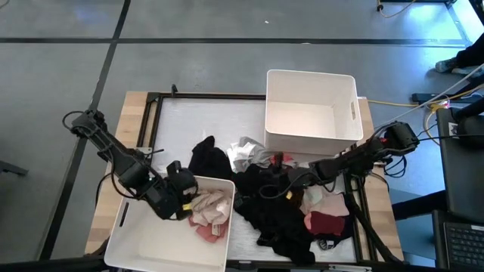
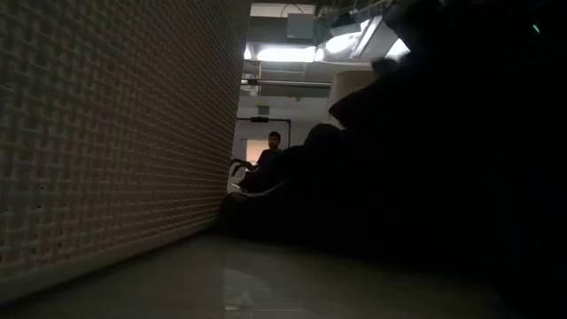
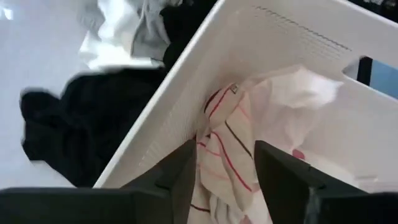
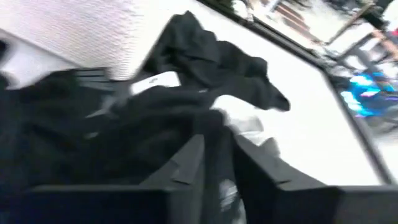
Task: Sort clothes
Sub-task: Put the white sock into the top white bin
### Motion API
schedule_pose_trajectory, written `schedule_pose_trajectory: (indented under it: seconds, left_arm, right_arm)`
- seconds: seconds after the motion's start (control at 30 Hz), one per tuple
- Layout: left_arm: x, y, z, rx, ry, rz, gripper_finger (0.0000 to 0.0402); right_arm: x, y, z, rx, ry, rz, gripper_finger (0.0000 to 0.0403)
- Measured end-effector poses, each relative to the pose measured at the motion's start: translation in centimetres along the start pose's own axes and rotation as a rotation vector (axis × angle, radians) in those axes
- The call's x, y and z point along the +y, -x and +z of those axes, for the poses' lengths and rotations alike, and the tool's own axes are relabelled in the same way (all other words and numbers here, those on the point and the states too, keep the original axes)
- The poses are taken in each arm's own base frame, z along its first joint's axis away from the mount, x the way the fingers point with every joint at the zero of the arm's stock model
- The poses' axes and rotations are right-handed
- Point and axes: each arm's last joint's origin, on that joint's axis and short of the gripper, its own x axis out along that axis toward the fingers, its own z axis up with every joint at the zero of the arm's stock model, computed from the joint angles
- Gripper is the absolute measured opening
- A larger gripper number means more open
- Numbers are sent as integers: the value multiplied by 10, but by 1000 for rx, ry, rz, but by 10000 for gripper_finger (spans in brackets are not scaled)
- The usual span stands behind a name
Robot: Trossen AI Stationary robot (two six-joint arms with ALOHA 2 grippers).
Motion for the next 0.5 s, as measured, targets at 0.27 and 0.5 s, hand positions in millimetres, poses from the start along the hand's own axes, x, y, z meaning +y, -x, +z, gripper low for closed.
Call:
schedule_pose_trajectory:
  seconds: [0.27, 0.5]
  left_arm:
    - [-11, 17, -15, -179, -194, 54, 160]
    - [-18, 33, -27, -368, -337, 132, 160]
  right_arm:
    - [-38, -20, 44, 183, 51, -123, 190]
    - [-50, -66, 53, 367, 216, -55, 200]
